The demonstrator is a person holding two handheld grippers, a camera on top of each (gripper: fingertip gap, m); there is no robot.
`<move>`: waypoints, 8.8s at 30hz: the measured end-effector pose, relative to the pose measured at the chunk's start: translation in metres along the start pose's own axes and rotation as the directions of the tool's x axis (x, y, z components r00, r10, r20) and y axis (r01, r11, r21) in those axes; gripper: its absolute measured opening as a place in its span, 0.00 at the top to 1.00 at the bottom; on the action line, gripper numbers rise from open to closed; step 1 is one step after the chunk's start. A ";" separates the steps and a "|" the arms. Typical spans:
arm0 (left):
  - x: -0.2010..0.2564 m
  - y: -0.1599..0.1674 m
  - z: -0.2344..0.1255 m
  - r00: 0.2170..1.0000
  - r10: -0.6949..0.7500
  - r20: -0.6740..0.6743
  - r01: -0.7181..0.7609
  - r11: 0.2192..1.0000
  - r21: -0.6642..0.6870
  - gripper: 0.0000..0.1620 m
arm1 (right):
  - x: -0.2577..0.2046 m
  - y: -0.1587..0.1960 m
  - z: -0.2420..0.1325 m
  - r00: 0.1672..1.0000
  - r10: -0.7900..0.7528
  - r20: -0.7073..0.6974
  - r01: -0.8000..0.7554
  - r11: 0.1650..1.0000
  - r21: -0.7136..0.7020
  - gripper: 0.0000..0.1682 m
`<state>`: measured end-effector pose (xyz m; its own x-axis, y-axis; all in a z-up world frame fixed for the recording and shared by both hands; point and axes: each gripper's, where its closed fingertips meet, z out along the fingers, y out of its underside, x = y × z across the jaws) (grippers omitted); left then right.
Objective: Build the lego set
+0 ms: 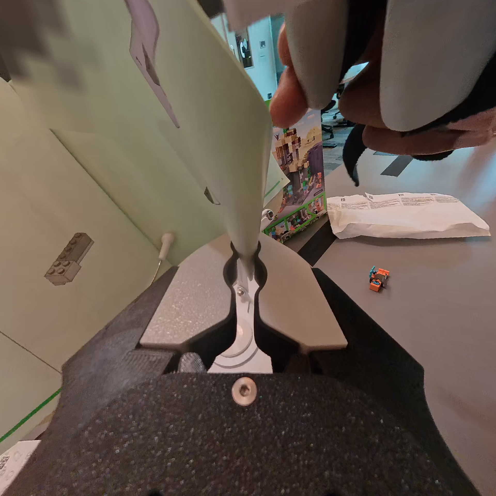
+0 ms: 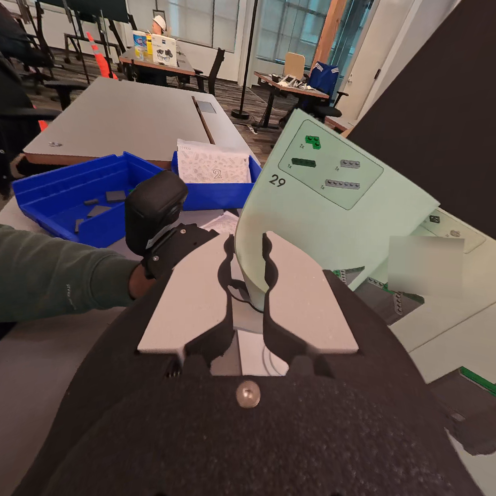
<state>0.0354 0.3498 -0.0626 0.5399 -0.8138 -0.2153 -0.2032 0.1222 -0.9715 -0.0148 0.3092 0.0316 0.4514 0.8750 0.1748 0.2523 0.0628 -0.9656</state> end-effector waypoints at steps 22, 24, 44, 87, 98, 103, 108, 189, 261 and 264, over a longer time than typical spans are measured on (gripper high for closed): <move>0.004 0.005 0.006 0.999 0.041 0.024 -0.040 0.998 -0.041 0.96 | 0.002 0.013 -0.004 0.966 -0.216 -0.142 0.209 0.976 -0.064 0.89; 0.004 0.005 0.007 0.998 0.056 0.033 -0.054 0.997 -0.049 0.96 | 0.002 0.015 -0.005 0.950 -0.265 -0.167 0.255 0.964 -0.078 0.91; 0.005 0.002 0.005 0.997 0.070 0.017 -0.069 0.997 -0.042 0.95 | -0.002 0.015 -0.024 0.987 -0.144 -0.066 0.144 0.990 -0.008 1.00; 0.011 0.003 0.010 0.995 0.094 0.030 -0.093 0.994 -0.054 0.96 | 0.003 0.013 -0.009 0.992 0.125 -0.019 -0.124 0.990 0.062 0.86; 0.007 0.008 0.011 0.974 0.199 0.111 -0.186 0.976 -0.117 0.96 | 0.004 0.022 -0.010 0.916 -0.263 -0.302 0.238 0.964 -0.118 0.87; 0.009 0.007 0.012 0.964 0.239 0.120 -0.225 0.967 -0.120 0.97 | 0.008 0.025 -0.016 0.864 -0.328 -0.383 0.282 0.944 -0.173 0.98; 0.010 0.006 0.012 0.965 0.241 0.105 -0.229 0.967 -0.115 0.97 | 0.004 0.032 -0.016 0.904 -0.264 -0.337 0.225 0.962 -0.151 1.00; -0.053 0.011 -0.065 0.986 -0.037 0.160 0.050 0.996 -0.076 0.93 | 0.171 0.031 -0.099 0.643 -0.245 -0.725 0.163 0.970 -0.182 0.82; -0.105 -0.018 -0.127 0.976 -0.084 0.201 0.080 0.996 0.027 0.90 | 0.085 0.098 0.082 0.799 -0.554 -0.232 0.424 0.794 -0.435 1.00; -0.090 -0.028 -0.118 0.978 0.028 0.208 -0.034 0.999 0.027 0.95 | 0.086 0.097 0.085 0.801 -0.537 -0.265 0.402 0.810 -0.426 1.00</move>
<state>-0.1038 0.3531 -0.0047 0.6919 -0.6743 -0.2581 -0.1992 0.1654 -0.9659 -0.0242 0.4309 -0.0630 0.4531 0.5398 0.7095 0.7506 0.1984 -0.6303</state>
